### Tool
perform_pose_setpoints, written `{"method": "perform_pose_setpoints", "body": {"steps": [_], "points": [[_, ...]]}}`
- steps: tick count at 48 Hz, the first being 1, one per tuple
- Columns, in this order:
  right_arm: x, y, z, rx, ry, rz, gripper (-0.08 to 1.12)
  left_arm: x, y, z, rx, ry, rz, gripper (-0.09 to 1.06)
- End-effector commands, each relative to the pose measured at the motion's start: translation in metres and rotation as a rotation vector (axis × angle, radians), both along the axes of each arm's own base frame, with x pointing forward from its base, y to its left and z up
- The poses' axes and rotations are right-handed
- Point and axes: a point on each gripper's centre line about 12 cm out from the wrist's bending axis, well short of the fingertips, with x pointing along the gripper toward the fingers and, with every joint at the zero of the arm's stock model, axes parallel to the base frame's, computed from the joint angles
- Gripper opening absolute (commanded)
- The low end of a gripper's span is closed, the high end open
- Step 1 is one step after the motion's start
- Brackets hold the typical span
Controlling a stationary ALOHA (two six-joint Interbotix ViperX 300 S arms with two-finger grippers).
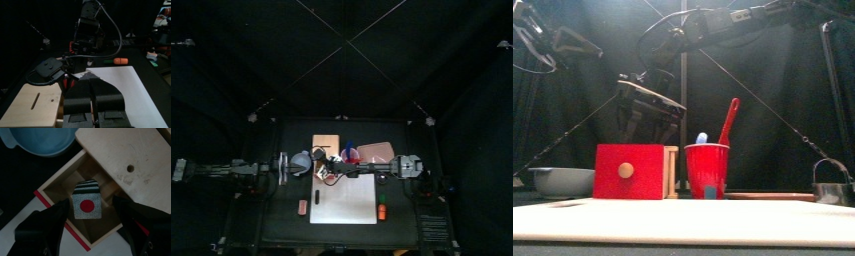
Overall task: Place sushi on board then cut the sushi with the knife then place the pieces on the plate
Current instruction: Place the sushi on the board
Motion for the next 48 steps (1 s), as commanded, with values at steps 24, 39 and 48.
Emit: {"method": "perform_pose_setpoints", "body": {"steps": [24, 39, 48], "points": [[0.0, 0.0, 0.031, -0.007, -0.051, -0.004, 0.67, 0.001, 0.001, 0.006, -0.002, -0.02, 0.003, 0.17], [-0.019, 0.015, 0.1, -0.104, -0.099, 0.027, 0.66, 0.002, 0.0, 0.006, 0.001, -0.02, 0.001, 0.17], [-0.031, 0.044, 0.139, -0.15, -0.161, 0.085, 0.66, 0.001, 0.001, 0.006, 0.001, -0.02, 0.004, 0.17]]}}
